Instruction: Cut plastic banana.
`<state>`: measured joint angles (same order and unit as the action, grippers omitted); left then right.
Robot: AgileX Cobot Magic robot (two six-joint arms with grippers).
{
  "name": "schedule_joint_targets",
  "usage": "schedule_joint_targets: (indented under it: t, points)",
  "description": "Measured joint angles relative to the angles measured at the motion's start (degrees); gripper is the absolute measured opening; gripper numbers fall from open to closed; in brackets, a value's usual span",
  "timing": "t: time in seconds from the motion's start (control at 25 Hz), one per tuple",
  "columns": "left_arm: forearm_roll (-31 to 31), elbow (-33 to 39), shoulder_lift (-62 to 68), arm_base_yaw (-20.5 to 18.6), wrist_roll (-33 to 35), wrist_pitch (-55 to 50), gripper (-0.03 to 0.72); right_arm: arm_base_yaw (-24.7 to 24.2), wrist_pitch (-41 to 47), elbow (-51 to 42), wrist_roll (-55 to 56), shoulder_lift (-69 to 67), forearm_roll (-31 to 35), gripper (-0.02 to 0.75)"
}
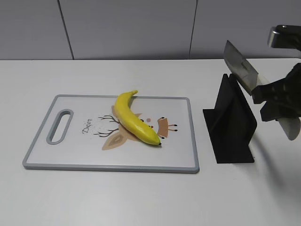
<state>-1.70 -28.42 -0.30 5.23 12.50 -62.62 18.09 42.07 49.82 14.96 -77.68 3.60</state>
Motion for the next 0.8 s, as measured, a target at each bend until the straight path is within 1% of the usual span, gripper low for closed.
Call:
schedule_joint_targets:
  t: [0.28, 0.8]
  points:
    - [0.0, 0.0, 0.0, 0.0, 0.0, 0.0, 0.501, 0.0, -2.5, -1.2, -0.1, 0.0, 0.4, 0.177]
    - [0.0, 0.0, 0.0, 0.0, 0.0, 0.0, 0.499, 0.0, -2.8, -1.2, -0.8, 2.8, 0.4, 0.177]
